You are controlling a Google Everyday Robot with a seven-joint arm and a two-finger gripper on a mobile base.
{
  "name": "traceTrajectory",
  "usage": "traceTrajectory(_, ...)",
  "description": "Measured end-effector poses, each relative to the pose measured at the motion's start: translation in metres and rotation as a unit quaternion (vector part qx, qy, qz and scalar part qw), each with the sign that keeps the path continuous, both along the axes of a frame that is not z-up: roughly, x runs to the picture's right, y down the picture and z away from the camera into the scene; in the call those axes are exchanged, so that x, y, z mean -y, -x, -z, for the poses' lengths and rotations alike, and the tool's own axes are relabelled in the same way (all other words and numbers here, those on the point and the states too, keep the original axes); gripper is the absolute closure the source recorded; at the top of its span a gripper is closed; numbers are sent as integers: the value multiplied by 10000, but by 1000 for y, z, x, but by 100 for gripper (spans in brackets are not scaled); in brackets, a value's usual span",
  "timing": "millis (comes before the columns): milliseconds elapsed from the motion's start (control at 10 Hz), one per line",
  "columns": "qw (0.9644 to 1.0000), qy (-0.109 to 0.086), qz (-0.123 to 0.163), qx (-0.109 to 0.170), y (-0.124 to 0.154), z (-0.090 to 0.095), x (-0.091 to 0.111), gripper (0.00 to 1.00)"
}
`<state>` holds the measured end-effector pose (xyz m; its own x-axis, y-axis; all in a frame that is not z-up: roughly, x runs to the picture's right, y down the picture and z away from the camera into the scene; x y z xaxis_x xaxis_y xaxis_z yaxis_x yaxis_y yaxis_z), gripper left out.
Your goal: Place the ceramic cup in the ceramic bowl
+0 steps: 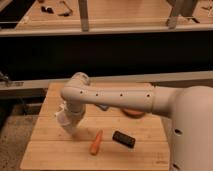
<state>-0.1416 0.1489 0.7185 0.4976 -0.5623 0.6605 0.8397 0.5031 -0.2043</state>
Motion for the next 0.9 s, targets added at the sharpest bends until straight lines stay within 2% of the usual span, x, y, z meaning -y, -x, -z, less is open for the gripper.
traceTrajectory(300,10000,10,-59,-15,-24,-3,15,92)
traceTrajectory(600,9999,-20,-145,-3,-28,-9,27,92)
traceTrajectory(900,9997,-20,-255,-39,-51,-17,43,92)
